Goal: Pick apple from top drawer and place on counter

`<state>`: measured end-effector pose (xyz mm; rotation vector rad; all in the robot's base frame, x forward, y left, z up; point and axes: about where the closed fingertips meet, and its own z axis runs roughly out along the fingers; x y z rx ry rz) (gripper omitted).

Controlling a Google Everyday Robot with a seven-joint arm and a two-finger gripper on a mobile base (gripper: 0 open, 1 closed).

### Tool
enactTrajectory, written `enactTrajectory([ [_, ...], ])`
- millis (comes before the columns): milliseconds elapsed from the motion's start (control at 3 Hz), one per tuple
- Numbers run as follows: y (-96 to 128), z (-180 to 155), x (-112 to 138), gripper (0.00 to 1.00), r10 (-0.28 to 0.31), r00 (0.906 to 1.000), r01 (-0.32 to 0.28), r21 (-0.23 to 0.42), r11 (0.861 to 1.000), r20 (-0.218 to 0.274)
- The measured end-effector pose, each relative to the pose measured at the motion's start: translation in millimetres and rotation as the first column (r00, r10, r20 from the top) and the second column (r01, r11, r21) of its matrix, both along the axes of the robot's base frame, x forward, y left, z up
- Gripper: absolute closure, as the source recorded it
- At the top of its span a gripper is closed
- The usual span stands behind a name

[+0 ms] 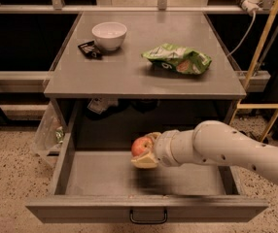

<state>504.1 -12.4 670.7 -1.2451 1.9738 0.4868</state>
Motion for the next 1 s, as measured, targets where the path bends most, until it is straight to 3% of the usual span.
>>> enactTrajectory([
  [333,14.2,37.5,6.8,1.00,0.032,0.9969,-0.035,0.045,0.998,0.072],
  [1000,25.4,122.3,19.7,1.00,0.070,0.9686,-0.090,0.071,0.993,0.239],
])
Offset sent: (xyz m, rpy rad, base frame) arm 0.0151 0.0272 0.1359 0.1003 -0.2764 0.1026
